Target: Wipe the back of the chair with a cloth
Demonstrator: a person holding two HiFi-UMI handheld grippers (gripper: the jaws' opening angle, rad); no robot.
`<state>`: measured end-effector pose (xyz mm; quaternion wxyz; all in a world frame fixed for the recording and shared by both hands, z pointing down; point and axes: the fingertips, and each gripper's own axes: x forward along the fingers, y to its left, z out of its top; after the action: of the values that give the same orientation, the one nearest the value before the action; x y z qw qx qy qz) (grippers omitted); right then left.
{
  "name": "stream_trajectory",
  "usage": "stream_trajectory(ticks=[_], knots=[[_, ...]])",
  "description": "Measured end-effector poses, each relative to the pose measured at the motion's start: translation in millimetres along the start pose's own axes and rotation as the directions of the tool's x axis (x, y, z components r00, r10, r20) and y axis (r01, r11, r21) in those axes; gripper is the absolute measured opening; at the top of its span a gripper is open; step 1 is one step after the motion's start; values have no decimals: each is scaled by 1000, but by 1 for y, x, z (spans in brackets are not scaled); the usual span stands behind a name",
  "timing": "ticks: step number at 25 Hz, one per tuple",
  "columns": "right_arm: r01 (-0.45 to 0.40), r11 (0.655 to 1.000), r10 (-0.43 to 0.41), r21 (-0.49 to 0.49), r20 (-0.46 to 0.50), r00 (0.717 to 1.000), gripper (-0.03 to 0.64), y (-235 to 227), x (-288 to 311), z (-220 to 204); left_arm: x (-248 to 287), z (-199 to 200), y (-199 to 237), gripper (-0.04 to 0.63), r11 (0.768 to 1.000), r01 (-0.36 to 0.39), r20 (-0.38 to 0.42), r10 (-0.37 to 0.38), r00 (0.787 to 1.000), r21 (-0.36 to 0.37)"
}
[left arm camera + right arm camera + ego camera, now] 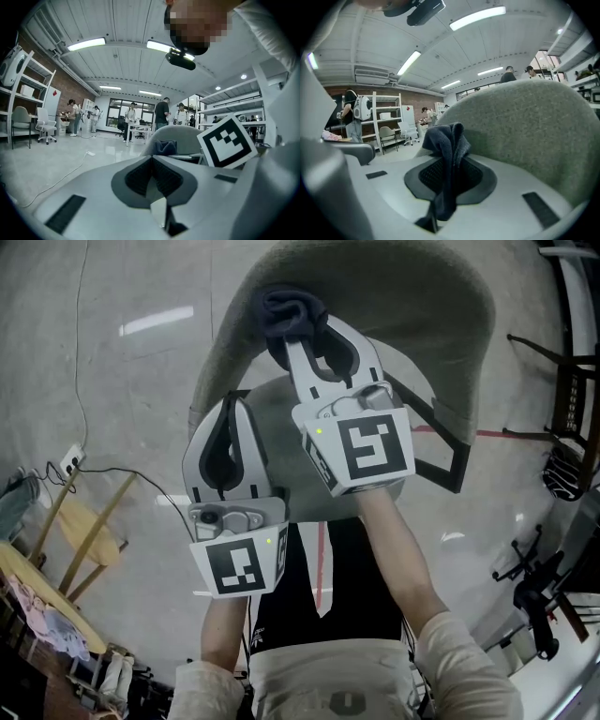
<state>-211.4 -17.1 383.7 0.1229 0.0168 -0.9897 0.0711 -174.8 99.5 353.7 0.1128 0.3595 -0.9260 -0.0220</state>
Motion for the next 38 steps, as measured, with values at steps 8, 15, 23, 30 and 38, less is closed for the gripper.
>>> stream_trajectory(ticks=[8, 15, 23, 30, 38], knots=[[199, 978, -199, 54, -5, 980, 58, -82, -28, -3, 15, -6, -26, 15, 998, 61, -14, -61, 998, 8], [356, 928, -360, 106, 16, 933, 58, -136, -73, 1, 25, -11, -62, 15, 990, 138, -27, -137, 990, 15], [463, 877, -471, 127, 35, 881, 58, -172, -124, 1, 33, -16, -111, 15, 972, 235, -42, -234, 971, 25], [538, 828, -549, 155, 35, 835, 58, -194, -162, -2, 35, -20, -137, 15, 960, 280, -43, -279, 959, 30], [561, 812, -573, 163, 36, 819, 59, -200, -173, -4, 33, -19, -137, 15, 960, 278, -41, -277, 960, 28]])
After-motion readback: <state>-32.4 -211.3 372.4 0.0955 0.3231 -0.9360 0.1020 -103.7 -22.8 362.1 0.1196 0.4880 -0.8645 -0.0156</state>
